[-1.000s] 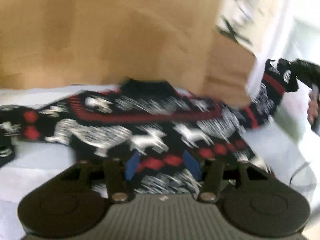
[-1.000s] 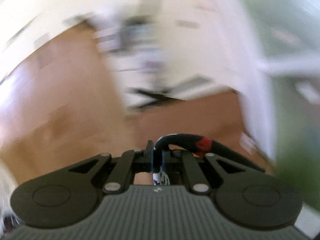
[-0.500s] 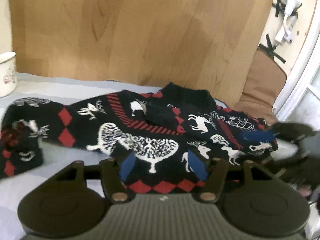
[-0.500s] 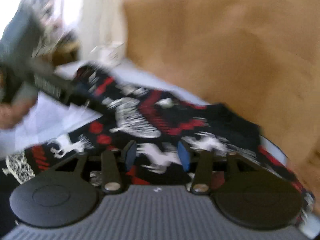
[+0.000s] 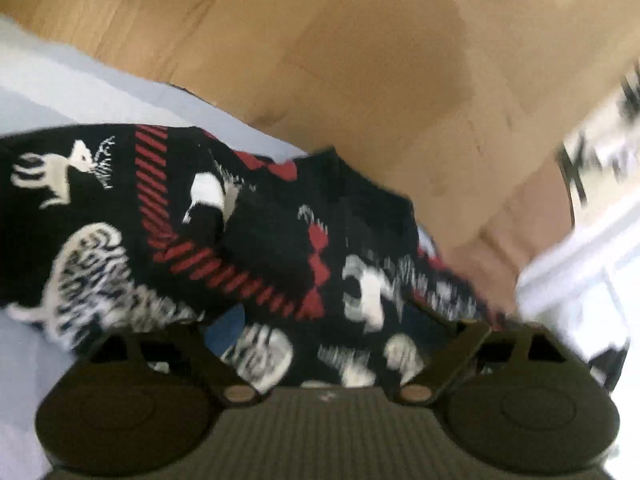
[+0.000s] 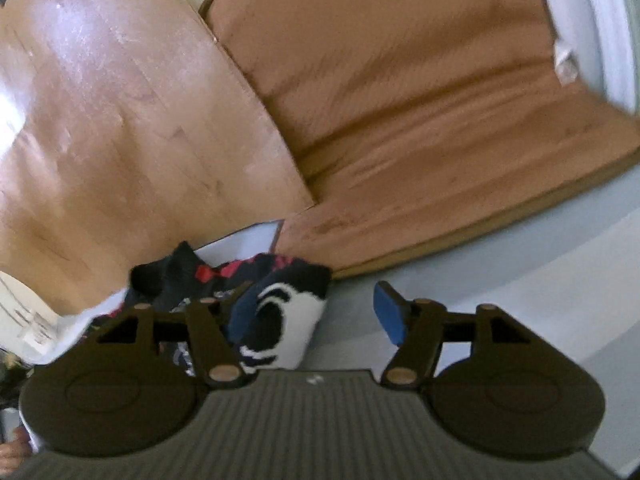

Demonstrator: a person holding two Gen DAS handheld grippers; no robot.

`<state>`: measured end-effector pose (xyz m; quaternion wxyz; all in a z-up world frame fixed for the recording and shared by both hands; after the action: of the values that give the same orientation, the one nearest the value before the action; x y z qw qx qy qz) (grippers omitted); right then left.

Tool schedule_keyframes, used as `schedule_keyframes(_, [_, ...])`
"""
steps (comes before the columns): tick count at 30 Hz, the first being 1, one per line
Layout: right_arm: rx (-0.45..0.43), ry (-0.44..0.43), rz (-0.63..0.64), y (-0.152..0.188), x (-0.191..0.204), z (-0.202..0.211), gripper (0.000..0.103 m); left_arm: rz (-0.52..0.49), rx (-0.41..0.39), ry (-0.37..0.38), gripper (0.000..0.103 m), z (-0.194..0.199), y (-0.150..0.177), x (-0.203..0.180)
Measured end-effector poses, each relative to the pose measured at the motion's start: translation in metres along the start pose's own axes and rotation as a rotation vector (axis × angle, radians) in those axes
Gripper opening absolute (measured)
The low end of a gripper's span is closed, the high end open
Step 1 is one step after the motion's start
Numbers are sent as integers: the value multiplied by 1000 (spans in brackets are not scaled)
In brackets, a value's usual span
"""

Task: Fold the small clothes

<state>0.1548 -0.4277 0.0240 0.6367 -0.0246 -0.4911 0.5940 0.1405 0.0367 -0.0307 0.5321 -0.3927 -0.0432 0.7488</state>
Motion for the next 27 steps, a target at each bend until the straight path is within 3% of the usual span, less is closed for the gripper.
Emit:
schedule_keyframes(1, [7,-11,-4,2,2,-3,64,13,-6,-11,63,-6,-4,-2])
schedule_keyframes(2, [17,-18,8,4,4,-8,45,10,-11,-45,35,-11,-7,-3])
schedule_keyframes(3, [27,-16,42,5,10,-10,22,-3,-31,-107,20,-16,-8,-5])
schedule_keyframes(4, [26,6,83,2,19,-16,21,-20,-45,-148,12,-17,-9,-5])
schedule_keyframes(8, [-42,17,246,-10,60,-17,20,-1,-106,-71,6,10,-9,2])
schedule_keyframes(11, [-43,-69,307,-16,96,-30,22,8,-248,-68,6,53,-8,13])
schedule_keyframes(13, [-7,-87,346,-12,116,-50,34,13,-327,-96,6,74,-8,21])
schedule_keyframes(14, [24,-81,363,-8,122,-62,55,12,-344,-117,6,78,-8,24])
schedule_keyframes(15, [63,-65,376,-5,126,-74,66,11,-339,-135,6,77,-8,28])
schedule_keyframes(17, [68,-44,364,-5,122,-80,65,22,-303,-147,6,68,-5,34])
schedule_keyframes(19, [11,-51,290,-13,107,-68,67,23,-281,-161,6,57,1,40])
schedule_keyframes(22, [-41,-26,194,-22,80,-53,79,18,-259,-158,6,45,5,44])
schedule_keyframes(25, [-1,-45,138,-18,61,-56,84,-5,-258,-158,6,39,11,42])
schedule_keyframes(26, [25,-55,120,-14,56,-61,72,-12,-260,-158,6,42,10,44])
schedule_keyframes(27, [63,-60,122,-9,53,-69,10,-19,-262,-160,6,41,11,43])
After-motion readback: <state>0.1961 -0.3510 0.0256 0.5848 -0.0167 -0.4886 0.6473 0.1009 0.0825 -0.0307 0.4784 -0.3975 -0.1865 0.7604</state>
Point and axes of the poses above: each gripper's, at about its wrist camera, not at the fingertips, and z roughly against the way its jaws point, x to its left, y to its underside, the point moved 4 cm from there along -z, roughly the way its jaws point, and after that the axes turned 8 degrees about -y, right-handed, at the moved point
